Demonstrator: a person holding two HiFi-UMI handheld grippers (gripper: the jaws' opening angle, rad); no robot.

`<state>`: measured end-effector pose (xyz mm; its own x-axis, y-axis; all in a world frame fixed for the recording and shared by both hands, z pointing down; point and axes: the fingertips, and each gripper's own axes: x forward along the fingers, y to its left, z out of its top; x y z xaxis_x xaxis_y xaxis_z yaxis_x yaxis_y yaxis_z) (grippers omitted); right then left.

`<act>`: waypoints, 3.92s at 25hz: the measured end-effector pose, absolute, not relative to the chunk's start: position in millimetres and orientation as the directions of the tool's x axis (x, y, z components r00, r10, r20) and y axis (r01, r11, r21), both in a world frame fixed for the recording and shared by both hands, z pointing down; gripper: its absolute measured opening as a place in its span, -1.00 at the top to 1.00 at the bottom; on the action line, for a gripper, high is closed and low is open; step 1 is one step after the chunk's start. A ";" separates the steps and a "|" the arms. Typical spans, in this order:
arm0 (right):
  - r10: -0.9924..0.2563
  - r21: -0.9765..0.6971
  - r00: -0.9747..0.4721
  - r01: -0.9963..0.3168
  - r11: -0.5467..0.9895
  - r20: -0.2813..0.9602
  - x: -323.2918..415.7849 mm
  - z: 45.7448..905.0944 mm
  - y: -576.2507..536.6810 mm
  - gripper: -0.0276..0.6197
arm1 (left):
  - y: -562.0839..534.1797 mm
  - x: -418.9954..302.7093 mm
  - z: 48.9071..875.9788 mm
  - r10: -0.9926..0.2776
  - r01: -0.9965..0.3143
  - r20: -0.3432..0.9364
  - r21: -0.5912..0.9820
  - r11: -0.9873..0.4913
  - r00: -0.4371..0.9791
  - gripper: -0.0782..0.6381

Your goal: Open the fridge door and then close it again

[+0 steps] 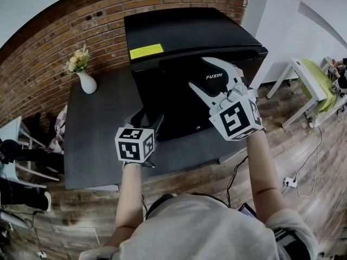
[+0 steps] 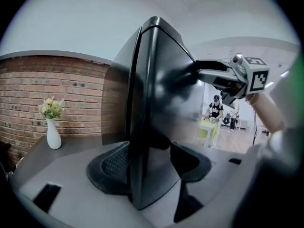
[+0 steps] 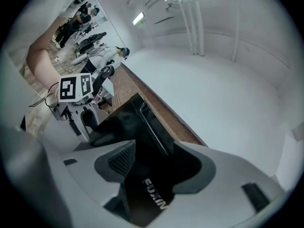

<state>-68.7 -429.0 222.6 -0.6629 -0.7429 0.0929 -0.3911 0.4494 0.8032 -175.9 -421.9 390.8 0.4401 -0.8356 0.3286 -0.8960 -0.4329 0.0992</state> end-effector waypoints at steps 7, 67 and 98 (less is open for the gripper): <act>-0.704 0.795 -0.702 -0.367 0.484 0.105 -71.6 221.9 -430.7 0.17 | -424.2 -175.8 392.1 -0.826 -0.886 0.325 0.099 -0.454 0.460 0.09; -0.723 0.782 -0.682 -0.390 0.487 0.110 -61.7 219.8 -410.1 0.18 | -391.9 -172.2 389.5 -0.819 -0.879 0.327 0.106 -0.464 0.472 0.14; -0.766 0.473 -0.642 -0.664 0.579 0.037 -32.8 278.9 -326.7 0.75 | -319.0 -144.1 393.2 -0.744 -0.793 0.306 0.067 -0.605 0.594 0.35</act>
<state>-32.8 -326.7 278.9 -0.6417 -0.7661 0.0365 -0.6643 0.5790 0.4728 -144.1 -319.0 393.2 0.5939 -0.7441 0.3061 -0.7931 -0.6054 0.0671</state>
